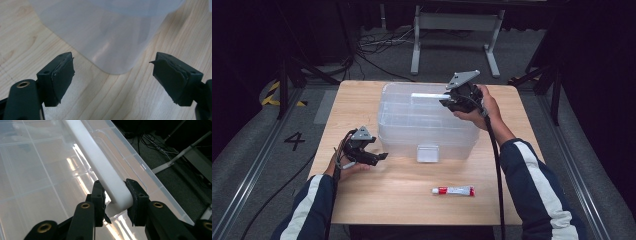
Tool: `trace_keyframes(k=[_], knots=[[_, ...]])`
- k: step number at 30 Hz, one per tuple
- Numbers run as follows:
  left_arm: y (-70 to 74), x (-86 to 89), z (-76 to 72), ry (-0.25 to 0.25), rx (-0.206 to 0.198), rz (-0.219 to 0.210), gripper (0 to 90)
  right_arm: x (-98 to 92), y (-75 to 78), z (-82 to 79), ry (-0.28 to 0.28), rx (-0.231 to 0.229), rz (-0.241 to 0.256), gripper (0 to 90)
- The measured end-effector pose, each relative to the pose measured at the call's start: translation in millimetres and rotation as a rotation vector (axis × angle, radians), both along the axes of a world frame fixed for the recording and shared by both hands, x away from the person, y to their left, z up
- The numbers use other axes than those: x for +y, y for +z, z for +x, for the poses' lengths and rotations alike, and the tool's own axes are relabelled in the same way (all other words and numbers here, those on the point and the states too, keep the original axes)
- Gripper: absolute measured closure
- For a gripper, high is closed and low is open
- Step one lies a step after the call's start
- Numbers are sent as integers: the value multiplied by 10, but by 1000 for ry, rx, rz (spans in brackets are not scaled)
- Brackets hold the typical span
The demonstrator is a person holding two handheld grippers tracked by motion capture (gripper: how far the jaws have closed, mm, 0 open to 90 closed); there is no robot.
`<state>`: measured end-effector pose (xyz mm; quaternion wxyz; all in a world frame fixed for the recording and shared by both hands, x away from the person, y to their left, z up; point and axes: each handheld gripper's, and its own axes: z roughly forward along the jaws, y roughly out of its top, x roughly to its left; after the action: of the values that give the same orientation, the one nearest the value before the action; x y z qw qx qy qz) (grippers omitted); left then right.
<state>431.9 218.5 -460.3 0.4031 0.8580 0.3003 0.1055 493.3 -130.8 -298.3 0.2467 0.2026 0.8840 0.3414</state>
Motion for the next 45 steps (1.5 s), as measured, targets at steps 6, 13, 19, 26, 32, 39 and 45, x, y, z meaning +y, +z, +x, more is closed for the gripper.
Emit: trace_keyframes(k=[6, 13, 19, 26, 32, 39, 45], knots=[[57, -68, 25, -12, -21, -23, 204, 3, 1, -4, -4, 0, -2, 704], [84, -119, 44, -7, -25, -28, 191, 10, -8, -22, -6, -11, -1, 706], [109, -113, 22, -13, -5, -32, 183, 10, -18, -64, -1, -23, -2, 708], [133, -129, -67, -20, -8, -20, 184, 20, -6, -137, 4, -31, -29, 711], [184, -122, -150, -10, -30, -35, 197, 2, -2, -186, 14, -26, -24, 713], [195, -90, -153, -17, -50, -39, 234, -14, 25, -150, 18, -10, -20, 713], [236, -66, -181, -22, -63, -46, 254, -18, 71, -115, 12, -5, -8, 713]])
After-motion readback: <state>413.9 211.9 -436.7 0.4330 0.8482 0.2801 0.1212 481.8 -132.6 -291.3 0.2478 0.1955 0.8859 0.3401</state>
